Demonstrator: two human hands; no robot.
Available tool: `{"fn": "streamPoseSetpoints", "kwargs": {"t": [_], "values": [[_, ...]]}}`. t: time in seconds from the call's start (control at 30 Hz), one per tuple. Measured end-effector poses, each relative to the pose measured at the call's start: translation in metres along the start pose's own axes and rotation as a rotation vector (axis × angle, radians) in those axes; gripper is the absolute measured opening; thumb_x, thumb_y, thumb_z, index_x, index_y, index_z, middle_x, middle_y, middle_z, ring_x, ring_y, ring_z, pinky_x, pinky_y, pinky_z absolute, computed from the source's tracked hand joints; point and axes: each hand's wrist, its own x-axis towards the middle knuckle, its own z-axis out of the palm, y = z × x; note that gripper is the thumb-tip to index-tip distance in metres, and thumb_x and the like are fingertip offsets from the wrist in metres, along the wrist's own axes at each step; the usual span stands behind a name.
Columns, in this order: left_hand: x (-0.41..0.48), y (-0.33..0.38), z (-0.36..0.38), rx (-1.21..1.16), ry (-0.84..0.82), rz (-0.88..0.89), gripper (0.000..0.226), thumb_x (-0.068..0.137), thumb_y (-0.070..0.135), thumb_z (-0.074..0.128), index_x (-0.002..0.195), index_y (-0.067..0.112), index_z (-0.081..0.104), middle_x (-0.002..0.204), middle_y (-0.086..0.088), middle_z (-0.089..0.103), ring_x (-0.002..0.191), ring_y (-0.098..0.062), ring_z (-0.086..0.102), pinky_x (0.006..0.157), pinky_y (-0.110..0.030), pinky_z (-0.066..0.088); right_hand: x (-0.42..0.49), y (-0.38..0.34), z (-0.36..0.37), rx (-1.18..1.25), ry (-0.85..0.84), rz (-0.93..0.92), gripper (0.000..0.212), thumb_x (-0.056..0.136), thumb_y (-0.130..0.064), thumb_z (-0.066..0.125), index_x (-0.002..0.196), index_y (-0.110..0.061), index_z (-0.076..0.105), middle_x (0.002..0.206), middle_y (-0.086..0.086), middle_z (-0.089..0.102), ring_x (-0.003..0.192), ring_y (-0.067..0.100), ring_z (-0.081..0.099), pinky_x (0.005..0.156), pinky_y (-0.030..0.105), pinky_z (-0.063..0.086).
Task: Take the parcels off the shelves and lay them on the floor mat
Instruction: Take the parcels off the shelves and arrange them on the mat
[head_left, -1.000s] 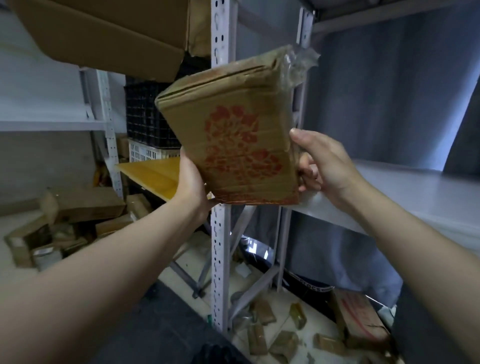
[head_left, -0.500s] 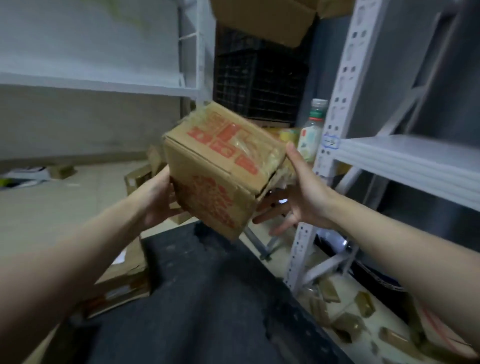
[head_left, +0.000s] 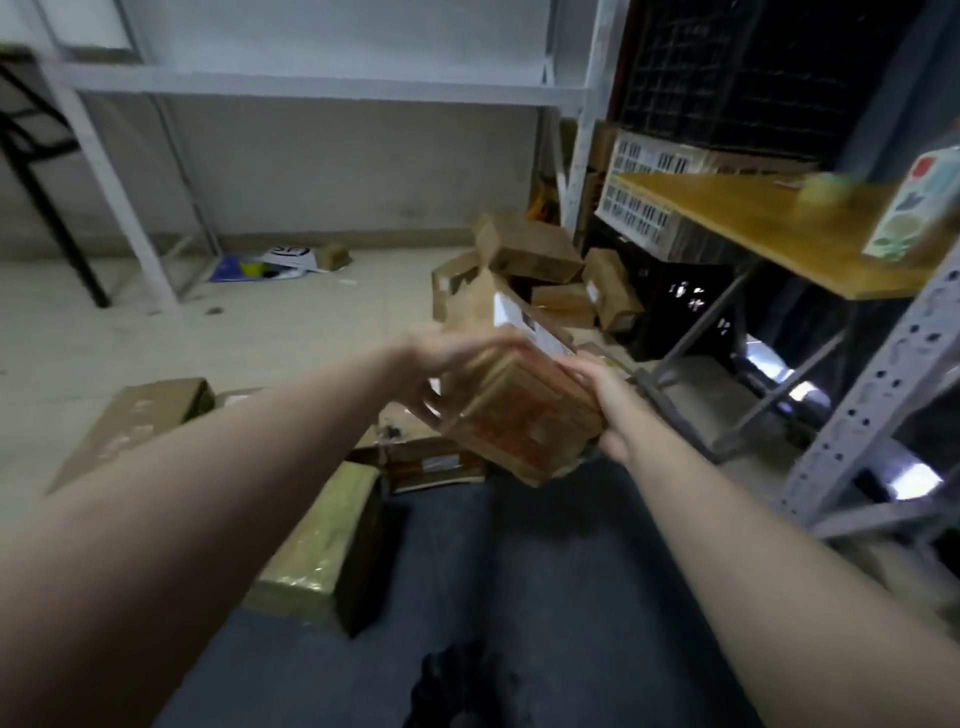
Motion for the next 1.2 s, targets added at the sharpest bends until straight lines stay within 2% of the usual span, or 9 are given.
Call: {"fn": "streamPoseSetpoints", "kwargs": {"t": [0.13, 0.23, 0.4, 0.57, 0.73, 0.97, 1.03, 1.13, 1.2], "values": [[0.005, -0.013, 0.023, -0.03, -0.112, 0.036, 0.112, 0.054, 0.07, 0.069, 0.15, 0.033, 0.026, 0.115, -0.004, 0.055, 0.1, -0.029, 0.062, 0.075, -0.042, 0.058, -0.005, 0.054, -0.013, 0.201, 0.051, 0.114, 0.053, 0.07, -0.05, 0.073, 0.115, -0.022, 0.072, 0.104, 0.01, 0.076, 0.099, 0.032, 0.071, 0.081, 0.041, 0.055], [0.02, -0.008, 0.043, -0.037, -0.095, -0.027, 0.105, 0.063, 0.075, 0.069, 0.149, 0.032, 0.025, 0.108, -0.003, 0.056, 0.091, -0.025, 0.061, 0.058, -0.032, 0.057, -0.006, 0.068, -0.021, 0.234, 0.126, 0.079, 0.052, 0.072, -0.05, 0.074, 0.118, -0.026, 0.07, 0.107, 0.01, 0.075, 0.103, 0.033, 0.069, 0.089, 0.047, 0.055], [0.054, -0.003, 0.065, 0.033, 0.007, -0.054, 0.117, 0.05, 0.074, 0.073, 0.147, 0.023, 0.031, 0.127, -0.009, 0.054, 0.1, -0.028, 0.058, 0.073, -0.038, 0.051, -0.01, 0.071, -0.033, 0.307, 0.207, 0.005, 0.036, 0.082, -0.041, 0.069, 0.117, -0.033, 0.069, 0.113, 0.008, 0.074, 0.108, 0.033, 0.067, 0.098, 0.054, 0.05], [0.082, -0.004, 0.085, -0.155, 0.168, -0.004, 0.093, 0.062, 0.061, 0.076, 0.134, 0.011, 0.044, 0.11, -0.006, 0.059, 0.089, -0.023, 0.06, 0.068, -0.035, 0.05, -0.019, 0.09, -0.056, 0.399, 0.18, 0.171, 0.042, 0.082, -0.056, 0.063, 0.113, -0.029, 0.071, 0.106, 0.01, 0.076, 0.105, 0.034, 0.067, 0.082, 0.053, 0.056], [0.103, -0.012, 0.098, -0.218, 0.201, -0.043, 0.08, 0.065, 0.063, 0.075, 0.122, 0.01, 0.057, 0.109, -0.008, 0.063, 0.094, -0.029, 0.063, 0.083, -0.042, 0.055, -0.013, 0.116, -0.067, 0.437, 0.142, 0.307, 0.062, 0.068, -0.065, 0.073, 0.118, -0.028, 0.07, 0.109, 0.015, 0.074, 0.112, 0.041, 0.062, 0.086, 0.065, 0.051], [0.132, -0.038, 0.094, -0.19, 0.032, -0.129, 0.053, 0.095, 0.04, 0.059, 0.131, 0.002, 0.049, 0.103, -0.013, 0.061, 0.092, -0.035, 0.063, 0.069, -0.048, 0.059, 0.013, 0.123, -0.056, 0.435, 0.307, 0.208, 0.039, 0.083, -0.055, 0.062, 0.107, -0.027, 0.074, 0.099, 0.007, 0.077, 0.106, 0.032, 0.067, 0.089, 0.051, 0.053], [0.141, -0.052, 0.093, -0.251, -0.003, -0.161, 0.044, 0.098, 0.034, 0.056, 0.126, -0.001, 0.053, 0.112, -0.018, 0.064, 0.098, -0.036, 0.065, 0.081, -0.053, 0.058, 0.019, 0.122, -0.048, 0.475, 0.33, 0.158, 0.031, 0.087, -0.048, 0.063, 0.105, -0.026, 0.075, 0.101, 0.006, 0.077, 0.104, 0.029, 0.069, 0.088, 0.049, 0.053], [0.147, -0.066, 0.087, -0.235, -0.088, -0.205, 0.029, 0.1, 0.03, 0.052, 0.114, 0.006, 0.06, 0.117, -0.018, 0.065, 0.107, -0.035, 0.065, 0.091, -0.051, 0.054, 0.03, 0.119, -0.034, 0.4, 0.392, 0.207, 0.037, 0.086, -0.039, 0.068, 0.118, -0.02, 0.068, 0.101, 0.009, 0.076, 0.093, 0.028, 0.072, 0.071, 0.043, 0.057], [0.146, -0.069, 0.081, -0.165, -0.121, -0.24, 0.031, 0.1, 0.035, 0.05, 0.112, 0.008, 0.058, 0.115, -0.016, 0.067, 0.103, -0.033, 0.066, 0.085, -0.047, 0.054, 0.037, 0.121, -0.024, 0.354, 0.395, 0.319, 0.049, 0.083, -0.042, 0.071, 0.126, -0.022, 0.059, 0.107, 0.012, 0.072, 0.095, 0.033, 0.068, 0.079, 0.054, 0.055]]}}
